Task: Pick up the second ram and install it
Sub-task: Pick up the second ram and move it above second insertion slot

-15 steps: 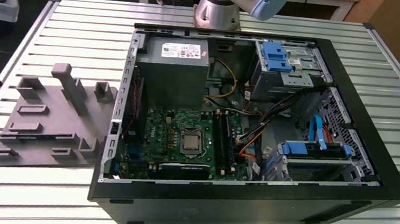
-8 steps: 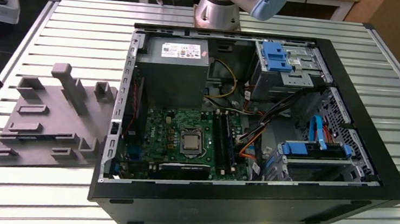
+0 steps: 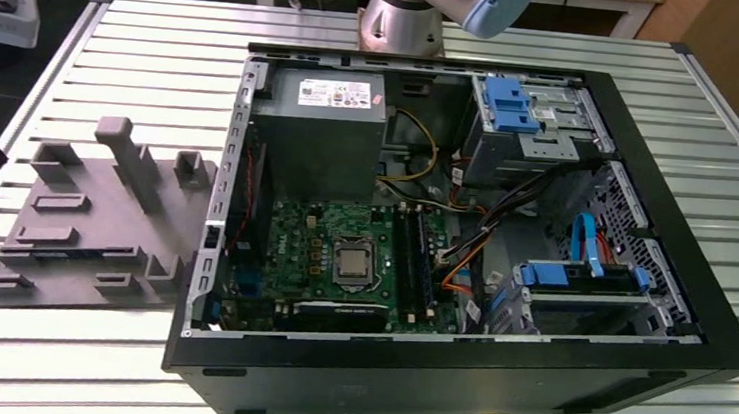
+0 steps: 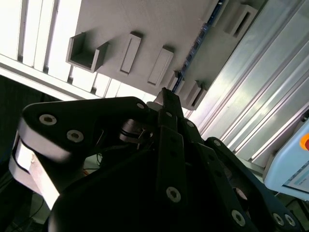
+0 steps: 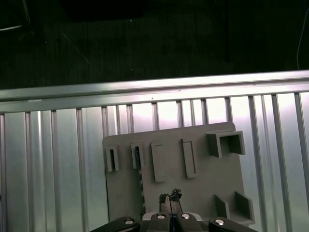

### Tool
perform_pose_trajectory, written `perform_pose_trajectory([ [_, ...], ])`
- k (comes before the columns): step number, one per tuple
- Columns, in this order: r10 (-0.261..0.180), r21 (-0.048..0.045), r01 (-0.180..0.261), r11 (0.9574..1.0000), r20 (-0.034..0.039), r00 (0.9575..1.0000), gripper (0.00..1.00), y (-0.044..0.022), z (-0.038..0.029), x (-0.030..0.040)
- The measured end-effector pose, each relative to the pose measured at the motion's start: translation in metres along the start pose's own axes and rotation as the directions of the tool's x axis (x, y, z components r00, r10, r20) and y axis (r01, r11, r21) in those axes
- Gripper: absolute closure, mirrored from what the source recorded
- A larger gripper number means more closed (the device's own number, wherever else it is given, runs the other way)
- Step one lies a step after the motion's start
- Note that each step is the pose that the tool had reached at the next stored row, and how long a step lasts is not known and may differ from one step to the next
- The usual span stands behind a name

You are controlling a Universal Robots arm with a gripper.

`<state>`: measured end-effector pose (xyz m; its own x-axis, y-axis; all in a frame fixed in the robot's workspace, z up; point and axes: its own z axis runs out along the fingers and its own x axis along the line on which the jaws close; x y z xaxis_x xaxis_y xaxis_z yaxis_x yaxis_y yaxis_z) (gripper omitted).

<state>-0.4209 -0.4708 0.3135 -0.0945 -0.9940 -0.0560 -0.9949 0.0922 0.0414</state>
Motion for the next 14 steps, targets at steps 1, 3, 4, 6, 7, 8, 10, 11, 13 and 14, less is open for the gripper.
perform_pose_trajectory([
  [1, 0.0, 0.0, 0.0, 1.0, 0.0, 1.0, 0.89, 0.0, 0.0004, 0.0],
  [3, -0.001, 0.0, 0.001, 1.0, 0.0, 1.0, 0.89, 0.0, 0.0013, 0.0001],
  [4, -0.001, -0.0001, 0.001, 1.0, -0.0001, 1.0, 0.89, -0.0001, 0.0017, 0.0001],
  [6, -0.002, -0.0001, 0.002, 1.0, -0.0001, 1.0, 0.89, -0.0001, 0.0026, 0.0001],
  [7, -0.002, -0.0001, 0.002, 1.0, -0.0001, 1.0, 0.89, -0.0001, 0.0031, 0.0002],
  [8, -0.002, -0.0001, 0.002, 1.0, -0.0001, 1.0, 0.89, -0.0001, 0.0036, 0.0002],
  [10, -0.003, -0.0002, 0.003, 1.0, -0.0002, 1.0, 0.89, -0.0002, 0.0044, 0.0002],
  [11, -0.003, -0.0002, 0.003, 1.0, -0.0002, 1.0, 0.89, -0.0002, 0.0048, 0.0003],
  [13, -0.003, -0.0002, 0.003, 1.0, -0.0002, 1.0, 0.89, -0.0002, 0.0059, 0.0003],
  [14, -0.004, -0.0002, 0.004, 1.0, -0.0002, 1.0, 0.89, -0.0003, 0.0063, 0.0003],
])
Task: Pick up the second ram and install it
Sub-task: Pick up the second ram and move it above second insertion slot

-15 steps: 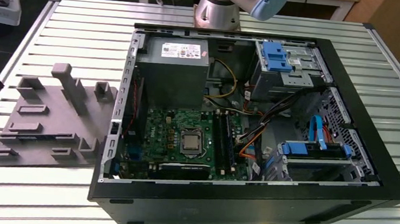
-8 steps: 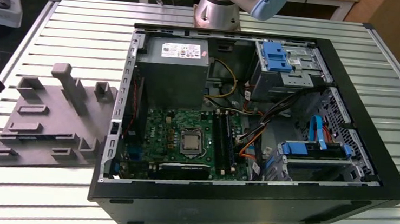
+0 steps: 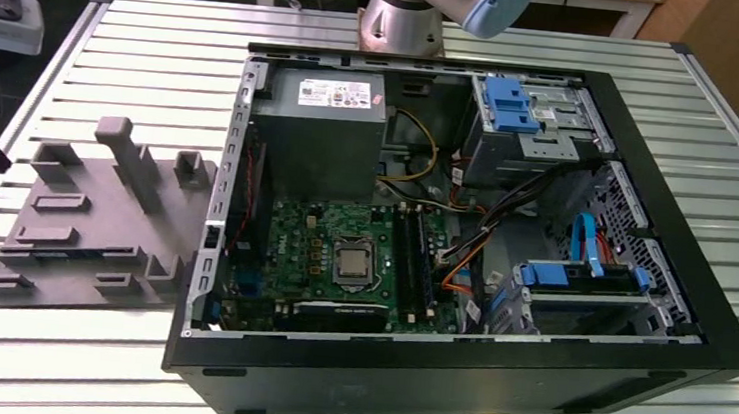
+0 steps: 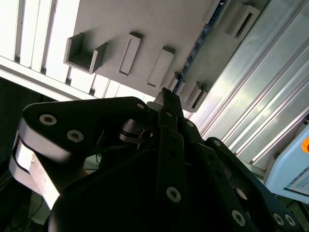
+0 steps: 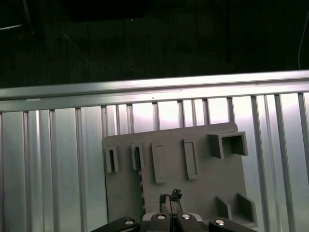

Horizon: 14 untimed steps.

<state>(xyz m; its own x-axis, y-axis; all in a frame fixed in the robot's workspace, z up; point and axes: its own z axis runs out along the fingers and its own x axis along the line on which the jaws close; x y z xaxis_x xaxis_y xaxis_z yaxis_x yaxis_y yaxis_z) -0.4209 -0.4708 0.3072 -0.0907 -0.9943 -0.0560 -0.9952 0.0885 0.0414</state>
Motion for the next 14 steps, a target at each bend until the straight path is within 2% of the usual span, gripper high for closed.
perform_pose_trajectory([
  [14, -0.004, -0.0002, 0.004, 1.0, -0.0001, 1.0, 0.89, -0.0002, 0.0059, 0.0003],
])
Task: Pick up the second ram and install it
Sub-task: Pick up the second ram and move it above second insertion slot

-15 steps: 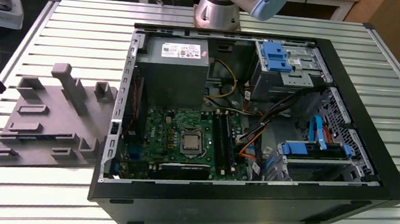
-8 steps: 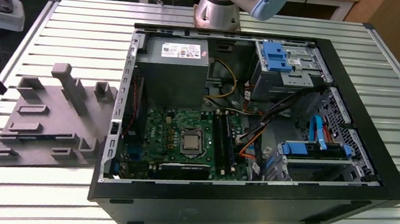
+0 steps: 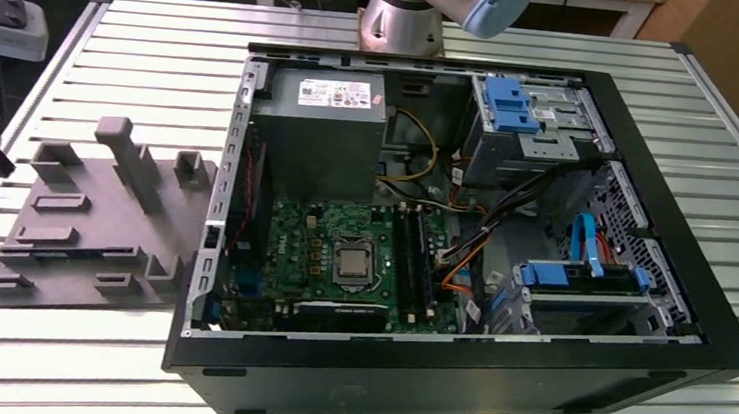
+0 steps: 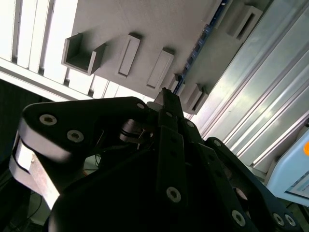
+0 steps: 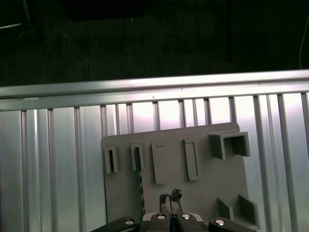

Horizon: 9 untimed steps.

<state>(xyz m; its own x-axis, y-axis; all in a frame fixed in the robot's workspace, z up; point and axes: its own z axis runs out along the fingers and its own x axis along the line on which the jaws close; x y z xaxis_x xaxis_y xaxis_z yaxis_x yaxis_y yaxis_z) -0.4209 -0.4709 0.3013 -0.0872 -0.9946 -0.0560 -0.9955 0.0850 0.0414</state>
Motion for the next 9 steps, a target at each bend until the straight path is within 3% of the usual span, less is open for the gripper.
perform_pose_trajectory([
  [9, -0.003, -0.0001, 0.003, 1.0, -0.0001, 1.0, 0.89, -0.0002, 0.0037, 0.0002],
])
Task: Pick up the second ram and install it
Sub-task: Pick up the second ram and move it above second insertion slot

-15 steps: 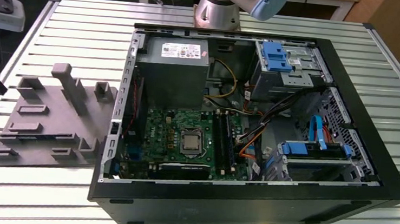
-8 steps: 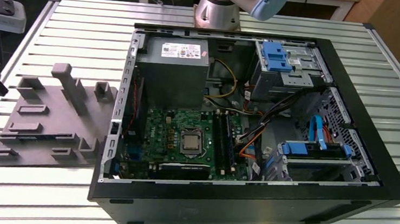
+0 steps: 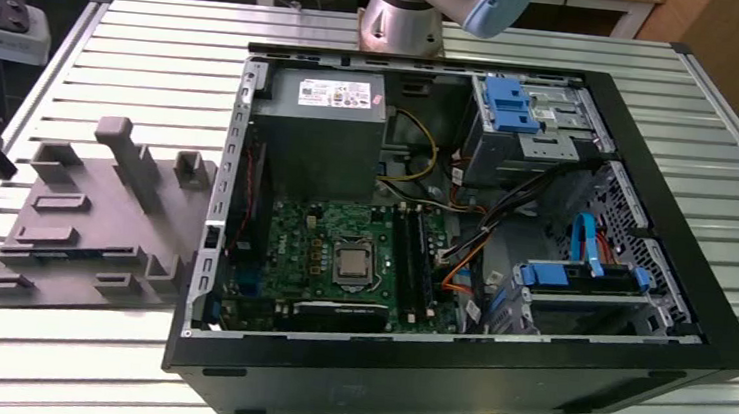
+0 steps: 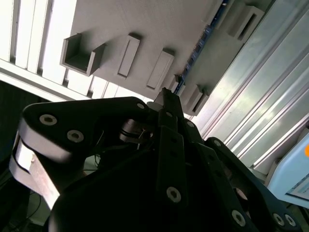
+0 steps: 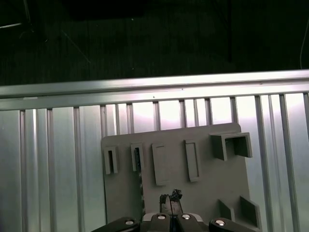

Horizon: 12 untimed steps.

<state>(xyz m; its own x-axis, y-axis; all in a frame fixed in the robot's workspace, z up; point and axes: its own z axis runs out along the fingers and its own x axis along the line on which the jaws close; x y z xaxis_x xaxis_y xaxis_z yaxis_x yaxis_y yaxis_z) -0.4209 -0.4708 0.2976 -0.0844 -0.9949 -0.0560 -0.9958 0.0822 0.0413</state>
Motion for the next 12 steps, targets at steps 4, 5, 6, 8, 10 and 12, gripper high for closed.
perform_pose_trajectory([
  [4, -0.002, -0.0001, 0.002, 1.0, -0.0001, 1.0, 0.89, -0.0001, 0.0022, 0.0001],
  [5, -0.002, -0.0002, 0.002, 1.0, -0.0001, 1.0, 0.89, -0.0001, 0.0026, 0.0001],
  [6, -0.002, -0.0002, 0.002, 1.0, -0.0001, 1.0, 0.89, -0.0001, 0.0031, 0.0002],
  [8, -0.003, -0.0002, 0.003, 1.0, -0.0001, 1.0, 0.89, -0.0002, 0.0042, 0.0002],
  [10, -0.004, -0.0002, 0.004, 1.0, -0.0002, 1.0, 0.89, -0.0002, 0.0053, 0.0003],
  [12, -0.005, -0.0004, 0.005, 1.0, -0.0002, 1.0, 0.89, -0.0003, 0.0064, 0.0004],
])
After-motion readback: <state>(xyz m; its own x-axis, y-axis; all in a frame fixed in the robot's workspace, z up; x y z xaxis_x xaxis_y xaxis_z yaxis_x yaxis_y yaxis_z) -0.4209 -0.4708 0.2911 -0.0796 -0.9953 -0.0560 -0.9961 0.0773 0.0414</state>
